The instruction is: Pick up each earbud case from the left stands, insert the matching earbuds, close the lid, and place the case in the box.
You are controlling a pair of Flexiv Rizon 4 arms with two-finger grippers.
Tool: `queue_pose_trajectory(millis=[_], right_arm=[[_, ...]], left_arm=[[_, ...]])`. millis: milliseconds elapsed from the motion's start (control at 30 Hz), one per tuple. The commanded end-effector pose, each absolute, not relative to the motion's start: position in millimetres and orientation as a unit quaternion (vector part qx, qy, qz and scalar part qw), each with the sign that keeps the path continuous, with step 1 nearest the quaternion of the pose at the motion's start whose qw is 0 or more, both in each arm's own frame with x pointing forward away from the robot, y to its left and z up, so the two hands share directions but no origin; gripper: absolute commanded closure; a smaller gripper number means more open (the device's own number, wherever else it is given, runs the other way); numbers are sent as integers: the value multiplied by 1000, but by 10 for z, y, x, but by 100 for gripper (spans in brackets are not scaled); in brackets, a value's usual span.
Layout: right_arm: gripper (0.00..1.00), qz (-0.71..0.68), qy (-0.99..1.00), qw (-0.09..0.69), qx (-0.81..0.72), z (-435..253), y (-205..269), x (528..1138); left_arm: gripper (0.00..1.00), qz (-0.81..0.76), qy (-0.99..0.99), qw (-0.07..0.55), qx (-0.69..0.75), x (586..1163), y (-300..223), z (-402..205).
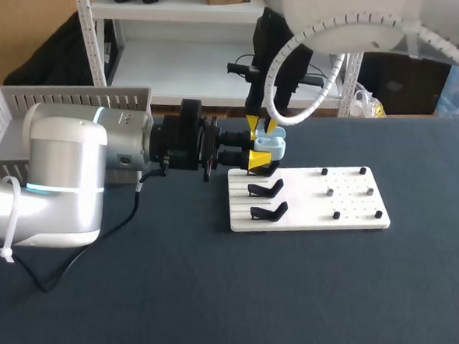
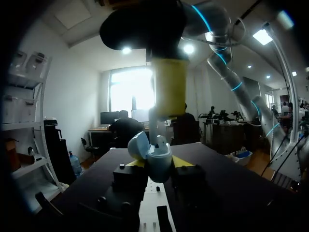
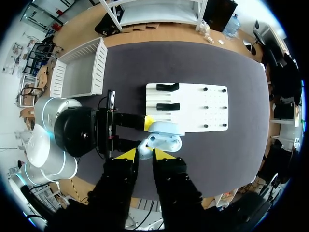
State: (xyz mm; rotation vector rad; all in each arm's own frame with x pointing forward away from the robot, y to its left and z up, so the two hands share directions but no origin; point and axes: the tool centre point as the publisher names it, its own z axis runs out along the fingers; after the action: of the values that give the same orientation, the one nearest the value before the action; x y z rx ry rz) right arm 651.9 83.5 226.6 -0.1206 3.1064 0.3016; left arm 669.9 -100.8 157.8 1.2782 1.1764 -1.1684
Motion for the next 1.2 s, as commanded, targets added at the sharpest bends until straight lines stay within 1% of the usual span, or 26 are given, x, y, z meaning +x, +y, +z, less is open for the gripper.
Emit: queue_pose_trajectory(millis=[33,1200], right_arm=[[100,95,995,7,-36,2261,840,6539],[100,95,995,2,-23,2176,790,6546]], left_arm=[[100,-483,486,502,528,6696,-1004,1570],[100,-483,486,502,528,6696,-1004,1570]])
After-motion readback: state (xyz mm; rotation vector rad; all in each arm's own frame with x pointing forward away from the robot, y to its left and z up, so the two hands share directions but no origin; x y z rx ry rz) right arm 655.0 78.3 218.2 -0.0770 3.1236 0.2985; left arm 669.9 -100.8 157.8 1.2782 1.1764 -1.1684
